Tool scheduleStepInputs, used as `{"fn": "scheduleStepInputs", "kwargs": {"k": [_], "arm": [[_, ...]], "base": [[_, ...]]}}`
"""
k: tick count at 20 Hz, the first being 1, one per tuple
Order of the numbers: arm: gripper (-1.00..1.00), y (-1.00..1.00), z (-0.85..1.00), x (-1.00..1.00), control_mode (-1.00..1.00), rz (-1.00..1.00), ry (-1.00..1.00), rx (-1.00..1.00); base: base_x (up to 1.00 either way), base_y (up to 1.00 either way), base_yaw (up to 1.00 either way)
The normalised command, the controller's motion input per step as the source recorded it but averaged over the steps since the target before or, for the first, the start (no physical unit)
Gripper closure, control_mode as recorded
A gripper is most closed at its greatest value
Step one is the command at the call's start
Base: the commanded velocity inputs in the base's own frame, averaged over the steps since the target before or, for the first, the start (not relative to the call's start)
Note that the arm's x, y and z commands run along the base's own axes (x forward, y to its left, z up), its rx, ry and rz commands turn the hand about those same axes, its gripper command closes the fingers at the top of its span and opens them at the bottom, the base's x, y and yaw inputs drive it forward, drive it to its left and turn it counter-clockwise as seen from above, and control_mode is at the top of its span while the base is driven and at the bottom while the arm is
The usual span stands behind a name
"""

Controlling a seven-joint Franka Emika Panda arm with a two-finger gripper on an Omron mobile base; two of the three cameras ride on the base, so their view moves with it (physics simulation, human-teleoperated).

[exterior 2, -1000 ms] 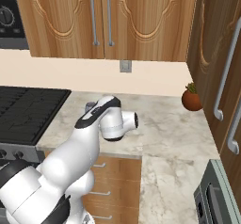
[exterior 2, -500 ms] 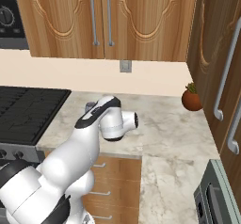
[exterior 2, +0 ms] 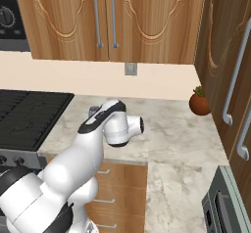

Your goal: Retrieve the wine glasses from the counter and place one next to each plate.

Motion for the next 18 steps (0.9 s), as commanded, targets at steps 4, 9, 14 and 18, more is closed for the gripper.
{"fn": "scheduleStepInputs", "kwargs": {"k": [4, 9, 14, 18], "arm": [[-1.00, 0.00, 0.00, 0.11, -1.00, 0.00, -0.05, 0.00], [-1.00, -0.05, -0.01, 0.33, -1.00, -0.01, 0.00, 0.00], [-1.00, 0.00, -0.01, 0.17, -1.00, 0.00, 0.00, 0.00], [-1.00, -0.03, -0.09, 0.03, -1.00, 0.00, 0.00, 0.00]], "base": [[0.00, 0.00, 0.00], [0.00, 0.00, 0.00], [0.00, 0.00, 0.00], [0.00, 0.00, 0.00]]}}
